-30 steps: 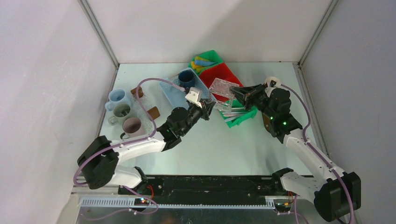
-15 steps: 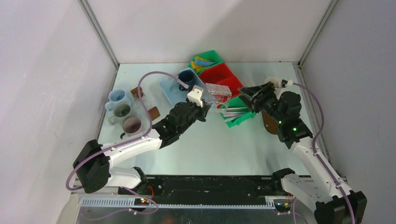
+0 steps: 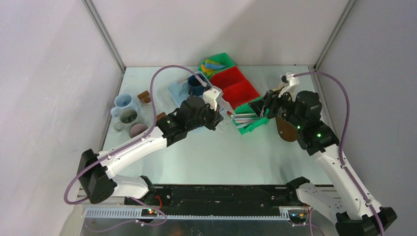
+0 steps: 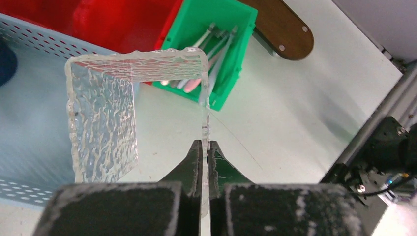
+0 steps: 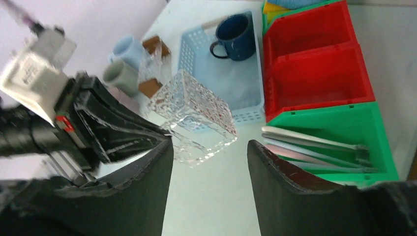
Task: Prepare toiletry sets of a toothbrush and toothpaste on the tray
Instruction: Pick up the toothpaste holder from the storage box.
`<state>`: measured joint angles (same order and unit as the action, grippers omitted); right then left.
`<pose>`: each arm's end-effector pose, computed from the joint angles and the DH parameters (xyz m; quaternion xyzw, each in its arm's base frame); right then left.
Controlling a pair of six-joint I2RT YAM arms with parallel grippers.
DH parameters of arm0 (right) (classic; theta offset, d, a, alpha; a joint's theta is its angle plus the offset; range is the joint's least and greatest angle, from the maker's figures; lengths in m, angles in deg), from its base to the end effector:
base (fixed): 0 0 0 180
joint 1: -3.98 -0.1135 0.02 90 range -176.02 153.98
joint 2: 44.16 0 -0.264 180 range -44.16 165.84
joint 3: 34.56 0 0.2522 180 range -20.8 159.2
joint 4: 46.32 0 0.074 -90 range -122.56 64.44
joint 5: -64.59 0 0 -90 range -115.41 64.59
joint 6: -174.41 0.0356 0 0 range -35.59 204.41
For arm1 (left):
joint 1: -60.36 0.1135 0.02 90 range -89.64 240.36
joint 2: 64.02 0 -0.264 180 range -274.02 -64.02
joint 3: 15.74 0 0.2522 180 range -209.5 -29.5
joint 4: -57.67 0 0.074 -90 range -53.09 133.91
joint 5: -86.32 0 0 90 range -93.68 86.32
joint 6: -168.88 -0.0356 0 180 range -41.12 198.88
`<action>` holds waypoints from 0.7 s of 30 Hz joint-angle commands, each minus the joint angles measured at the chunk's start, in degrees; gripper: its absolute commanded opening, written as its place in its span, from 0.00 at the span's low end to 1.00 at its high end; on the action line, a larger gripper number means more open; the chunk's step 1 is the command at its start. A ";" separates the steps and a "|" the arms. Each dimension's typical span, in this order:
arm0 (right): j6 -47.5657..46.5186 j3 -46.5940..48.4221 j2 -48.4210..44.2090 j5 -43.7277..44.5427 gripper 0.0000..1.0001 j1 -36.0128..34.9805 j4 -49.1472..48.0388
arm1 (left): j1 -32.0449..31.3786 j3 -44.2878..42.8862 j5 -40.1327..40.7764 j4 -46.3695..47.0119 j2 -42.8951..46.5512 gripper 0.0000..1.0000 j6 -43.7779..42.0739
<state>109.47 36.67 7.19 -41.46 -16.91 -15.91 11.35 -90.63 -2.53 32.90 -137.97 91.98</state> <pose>0.1821 0.0800 0.3857 -0.0615 0.7642 0.3459 0.5409 0.1969 -0.2255 0.3271 0.2531 0.7987 -0.2744 0.4720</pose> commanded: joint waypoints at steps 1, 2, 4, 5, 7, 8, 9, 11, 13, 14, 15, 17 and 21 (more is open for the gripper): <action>-17.13 1.79 2.17 0.54 0.59 -2.50 1.81 | 1.35 -2.94 -6.79 -2.10 0.03 0.00 3.04; -18.84 1.79 2.57 0.02 0.59 -3.13 1.90 | 1.67 -2.79 -7.48 -1.96 0.03 0.00 4.14; -21.70 1.77 3.69 -1.00 0.59 -4.12 2.11 | 2.82 -2.48 -9.89 -1.07 0.25 0.00 6.10; -23.93 1.77 4.46 -1.79 0.59 -4.45 2.28 | 3.78 -2.32 -11.71 -0.17 0.51 0.00 6.78; -26.81 1.50 5.47 -2.19 0.59 -5.98 1.56 | 5.05 -1.67 -14.22 1.16 1.21 0.00 8.77; -27.82 0.75 5.75 -2.43 0.59 -6.35 0.99 | 5.72 -1.52 -14.85 1.56 1.46 0.00 9.92; -29.53 0.29 6.17 -3.05 0.59 -7.24 -0.81 | 6.01 -1.36 -15.89 2.18 1.86 0.00 10.49; -31.17 -1.26 6.55 -3.10 0.58 -8.78 -4.29 | 6.72 -1.18 -17.24 2.88 2.33 0.00 11.97; -32.64 -2.70 6.93 -2.87 0.57 -10.33 -8.08 | 7.26 -0.81 -18.84 3.76 2.93 0.00 14.25; -33.20 -3.48 7.29 -2.77 0.57 -10.85 -9.11 | 7.55 -0.60 -19.35 4.09 3.11 0.00 14.77; -34.13 -3.76 7.55 -2.19 0.57 -11.70 -11.05 | 7.63 -0.28 -20.09 4.73 3.38 0.00 15.71; -35.07 -4.13 8.52 -1.40 0.56 -12.53 -13.00 | 7.88 0.23 -21.06 5.56 3.86 0.00 17.00; -36.49 -4.15 10.77 -0.49 0.53 -12.94 -15.31 | 7.99 0.81 -22.81 6.87 4.81 0.00 18.72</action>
<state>76.86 32.41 16.44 -43.45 -29.43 -23.83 18.93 -89.97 -21.13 34.36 -136.33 107.11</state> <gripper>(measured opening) 0.539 0.016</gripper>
